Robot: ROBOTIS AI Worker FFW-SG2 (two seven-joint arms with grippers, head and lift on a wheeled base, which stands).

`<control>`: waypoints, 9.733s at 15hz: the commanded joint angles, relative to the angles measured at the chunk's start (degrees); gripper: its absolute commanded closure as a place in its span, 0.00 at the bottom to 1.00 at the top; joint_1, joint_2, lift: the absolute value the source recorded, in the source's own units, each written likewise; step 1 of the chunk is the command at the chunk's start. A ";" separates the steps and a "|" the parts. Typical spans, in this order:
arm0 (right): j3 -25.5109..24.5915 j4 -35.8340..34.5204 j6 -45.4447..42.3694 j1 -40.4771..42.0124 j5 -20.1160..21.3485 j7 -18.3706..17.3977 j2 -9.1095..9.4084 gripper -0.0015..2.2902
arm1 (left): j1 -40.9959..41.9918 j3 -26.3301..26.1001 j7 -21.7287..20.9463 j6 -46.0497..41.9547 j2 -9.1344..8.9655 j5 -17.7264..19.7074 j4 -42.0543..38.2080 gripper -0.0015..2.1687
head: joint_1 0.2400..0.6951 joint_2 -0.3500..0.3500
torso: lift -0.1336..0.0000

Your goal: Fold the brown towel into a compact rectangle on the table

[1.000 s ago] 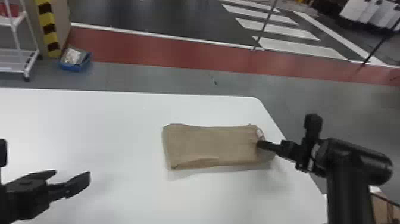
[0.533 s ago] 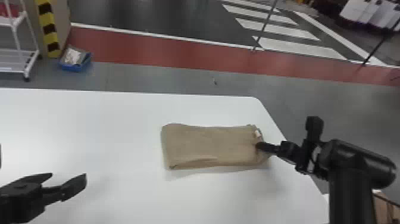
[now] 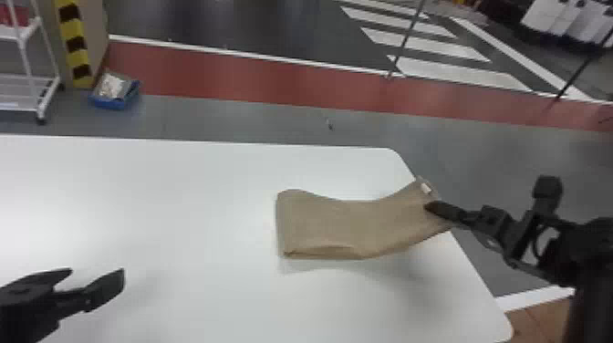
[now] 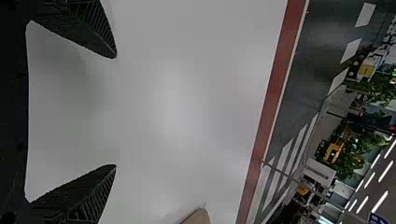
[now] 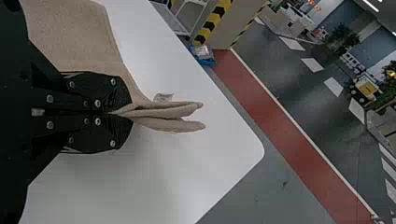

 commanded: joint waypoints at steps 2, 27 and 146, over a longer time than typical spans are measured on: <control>-2.02 -3.70 6.95 -1.41 -4.52 -0.18 -1.09 0.53 | 0.00 0.46 -0.09 0.13 -0.24 0.09 -0.21 0.02 | 1.00 0.00 | 0.07; 35.51 -13.64 -2.37 3.69 4.70 -1.06 12.62 0.27 | -0.88 3.44 -0.17 -0.75 -0.24 0.79 1.46 0.02 | 1.00 0.49 | 0.07; 68.03 -1.42 -20.65 -1.58 82.58 35.33 4.19 0.18 | 1.58 8.54 -3.08 -6.37 -0.24 3.43 4.01 0.02 | 1.00 0.45 | 0.07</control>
